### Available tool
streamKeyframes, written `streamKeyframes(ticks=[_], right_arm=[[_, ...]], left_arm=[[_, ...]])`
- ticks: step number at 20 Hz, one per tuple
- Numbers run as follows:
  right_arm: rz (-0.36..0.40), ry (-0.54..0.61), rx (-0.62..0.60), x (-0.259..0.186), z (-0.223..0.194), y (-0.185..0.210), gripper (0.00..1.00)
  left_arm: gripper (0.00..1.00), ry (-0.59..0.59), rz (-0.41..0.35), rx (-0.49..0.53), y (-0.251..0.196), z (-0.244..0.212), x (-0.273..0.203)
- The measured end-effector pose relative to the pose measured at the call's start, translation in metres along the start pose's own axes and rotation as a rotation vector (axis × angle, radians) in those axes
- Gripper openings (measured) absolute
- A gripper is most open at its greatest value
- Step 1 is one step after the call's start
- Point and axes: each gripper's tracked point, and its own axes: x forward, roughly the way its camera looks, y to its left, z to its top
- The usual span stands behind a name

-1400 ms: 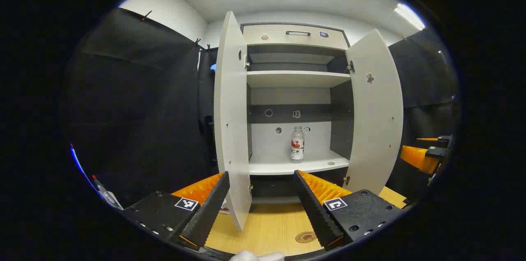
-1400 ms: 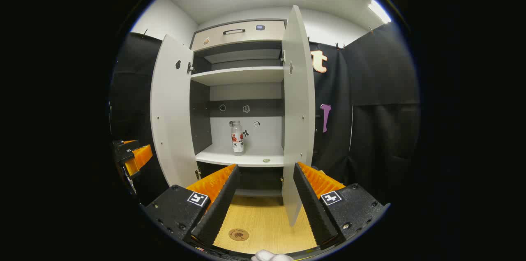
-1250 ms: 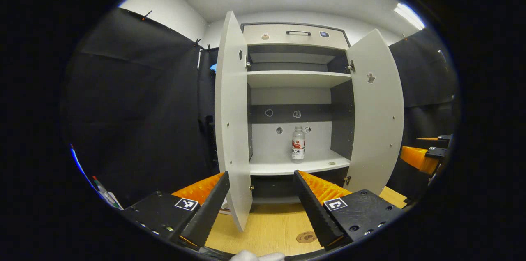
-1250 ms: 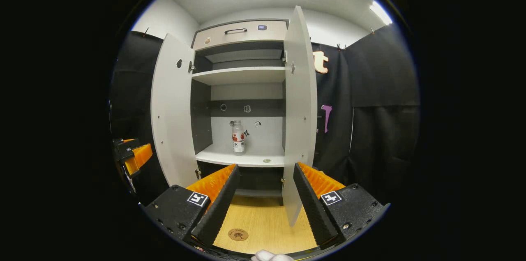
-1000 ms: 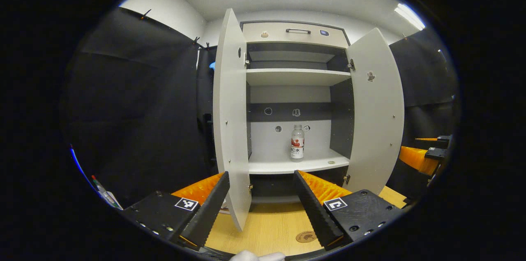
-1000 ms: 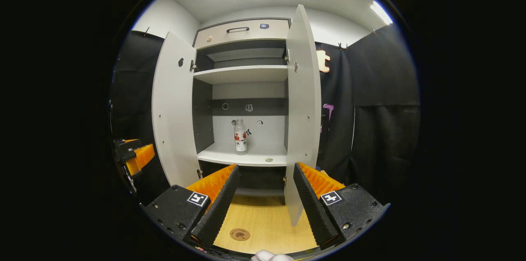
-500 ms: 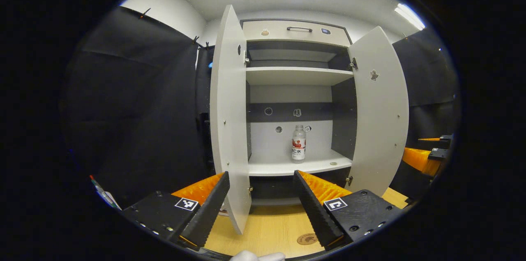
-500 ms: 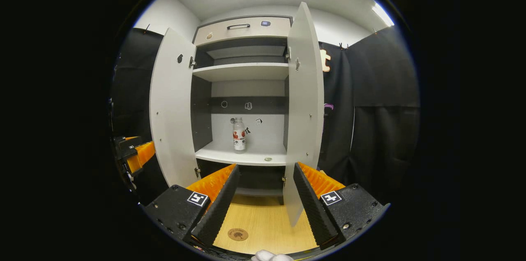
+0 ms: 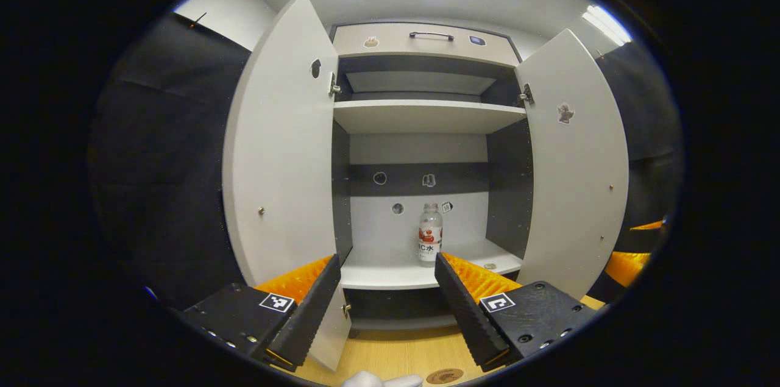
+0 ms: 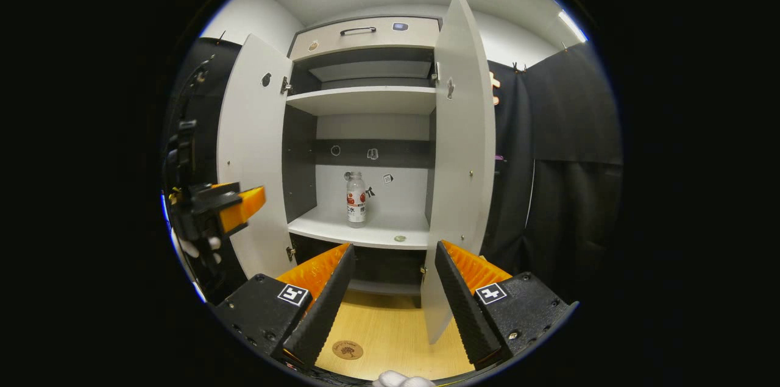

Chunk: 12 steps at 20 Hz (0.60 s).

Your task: Grasp the bottle in the cabinet with the left hand and place it on the coaster, then close the right door with the right hand and the left door with the left hand.

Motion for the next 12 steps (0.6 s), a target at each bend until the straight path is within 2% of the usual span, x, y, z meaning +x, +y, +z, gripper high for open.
streamKeyframes(ticks=[1,4,5,8,12], right_arm=[[0.005,-0.001,-0.006,0.004,0.000,-0.001,0.82],[0.025,-0.001,-0.024,0.017,0.003,0.002,0.82],[0.029,-0.003,-0.033,0.022,0.004,0.003,0.82],[0.038,-0.005,-0.050,0.032,0.007,0.002,0.82],[0.038,0.006,-0.068,0.042,0.006,-0.006,0.82]], left_arm=[[0.99,-0.014,0.004,0.005,-0.002,0.006,0.016],[0.91,-0.056,-0.009,0.004,-0.015,0.024,0.065],[0.95,-0.068,-0.011,0.007,-0.019,0.030,0.081],[0.95,-0.088,-0.014,0.010,-0.032,0.038,0.129],[0.95,-0.083,-0.025,-0.045,-0.051,0.032,0.187]])
